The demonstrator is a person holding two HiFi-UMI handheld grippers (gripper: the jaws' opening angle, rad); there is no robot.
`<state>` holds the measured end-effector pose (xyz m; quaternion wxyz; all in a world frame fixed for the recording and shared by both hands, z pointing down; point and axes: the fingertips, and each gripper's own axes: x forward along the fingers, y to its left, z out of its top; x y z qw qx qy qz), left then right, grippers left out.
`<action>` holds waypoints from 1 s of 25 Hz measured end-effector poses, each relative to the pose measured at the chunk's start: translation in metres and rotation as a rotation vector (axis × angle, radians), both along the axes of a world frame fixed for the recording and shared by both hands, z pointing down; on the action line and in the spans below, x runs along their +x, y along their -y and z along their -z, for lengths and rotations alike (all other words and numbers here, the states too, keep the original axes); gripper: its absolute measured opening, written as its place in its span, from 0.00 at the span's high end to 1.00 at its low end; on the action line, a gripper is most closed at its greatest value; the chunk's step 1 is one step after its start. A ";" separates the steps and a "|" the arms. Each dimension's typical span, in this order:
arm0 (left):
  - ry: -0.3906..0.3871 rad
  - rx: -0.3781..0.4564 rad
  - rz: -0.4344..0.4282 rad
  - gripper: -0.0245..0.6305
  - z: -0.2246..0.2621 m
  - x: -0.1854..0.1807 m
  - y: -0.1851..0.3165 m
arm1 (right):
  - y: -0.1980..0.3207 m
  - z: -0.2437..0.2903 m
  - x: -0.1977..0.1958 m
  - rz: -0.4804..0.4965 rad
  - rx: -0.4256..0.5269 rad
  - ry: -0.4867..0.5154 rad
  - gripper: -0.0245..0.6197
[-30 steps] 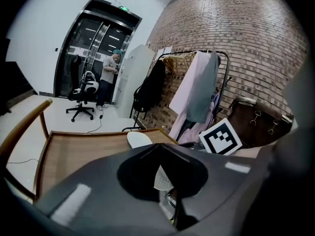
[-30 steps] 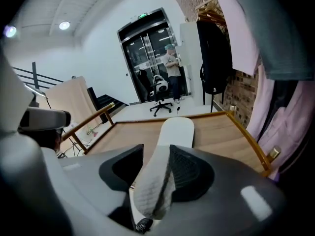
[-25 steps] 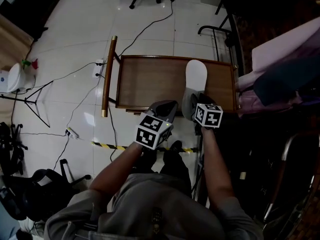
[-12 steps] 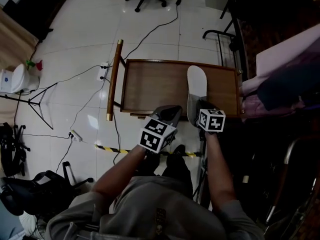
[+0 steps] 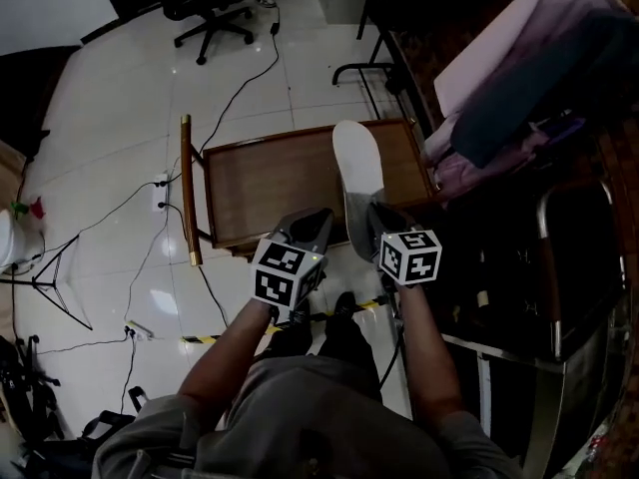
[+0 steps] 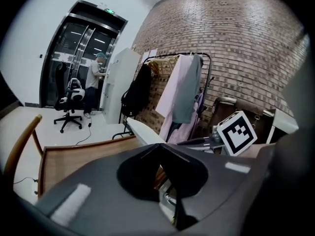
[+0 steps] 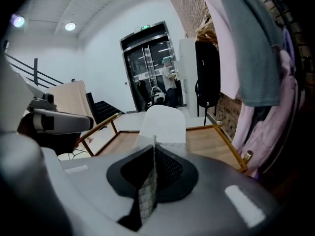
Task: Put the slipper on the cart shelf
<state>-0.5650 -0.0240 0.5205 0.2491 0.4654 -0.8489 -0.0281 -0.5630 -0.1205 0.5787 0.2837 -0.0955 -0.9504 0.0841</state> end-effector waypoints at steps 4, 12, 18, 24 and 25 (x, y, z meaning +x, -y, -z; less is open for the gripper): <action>0.019 0.026 -0.078 0.95 0.018 0.024 0.015 | 0.008 0.037 0.042 -0.046 0.002 0.064 0.95; 0.055 0.076 -0.196 0.95 0.058 0.091 0.054 | 0.028 0.097 0.143 -0.121 0.038 0.161 0.95; 0.075 0.094 -0.242 0.95 0.078 0.167 0.074 | 0.038 0.121 0.233 -0.143 0.050 0.197 0.95; 0.075 0.089 -0.337 0.95 0.077 0.255 0.088 | 0.039 0.121 0.324 -0.184 0.042 0.192 0.95; 0.070 0.087 -0.351 0.95 0.075 0.269 0.088 | 0.037 0.120 0.340 -0.190 0.042 0.189 0.95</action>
